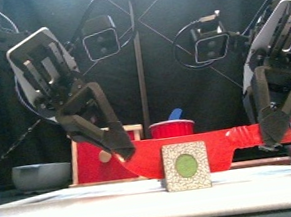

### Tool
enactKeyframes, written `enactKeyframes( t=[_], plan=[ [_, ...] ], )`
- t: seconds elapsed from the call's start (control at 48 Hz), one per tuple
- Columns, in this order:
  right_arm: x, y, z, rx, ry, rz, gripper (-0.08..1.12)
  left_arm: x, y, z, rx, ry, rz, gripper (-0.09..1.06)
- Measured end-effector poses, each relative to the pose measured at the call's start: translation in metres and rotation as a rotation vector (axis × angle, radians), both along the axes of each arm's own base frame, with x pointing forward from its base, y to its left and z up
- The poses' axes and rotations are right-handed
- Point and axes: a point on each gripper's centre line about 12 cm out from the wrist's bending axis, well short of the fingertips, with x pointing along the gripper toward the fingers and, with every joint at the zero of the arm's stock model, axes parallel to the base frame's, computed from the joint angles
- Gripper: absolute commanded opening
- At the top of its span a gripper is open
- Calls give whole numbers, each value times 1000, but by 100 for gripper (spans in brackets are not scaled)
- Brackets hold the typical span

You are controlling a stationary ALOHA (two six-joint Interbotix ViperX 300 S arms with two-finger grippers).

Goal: Place sushi on board then cut the sushi with the knife then place the pieces on the plate
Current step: Cut the sushi into 4 pieces

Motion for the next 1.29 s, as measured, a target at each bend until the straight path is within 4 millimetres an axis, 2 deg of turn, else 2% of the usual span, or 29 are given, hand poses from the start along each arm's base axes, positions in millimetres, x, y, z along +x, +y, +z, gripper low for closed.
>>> enactKeyframes(
  t=[0.438, 0.812, 1.167, 1.292],
  plan=[
    [1, 3, 5, 9, -7, 4, 33, 2, -3, 7, -3, -18, -8, 41],
    [-1, -3, 45, -7, -89, 47, 33, 2, -4, 41, 34, -119, -75, 41],
    [-13, -24, 82, -34, -177, 34, 33, 7, 23, 65, 104, -196, -79, 43],
    [-18, -30, 88, -36, -198, 21, 33, 8, 29, 69, 109, -205, -65, 50]
  ],
)
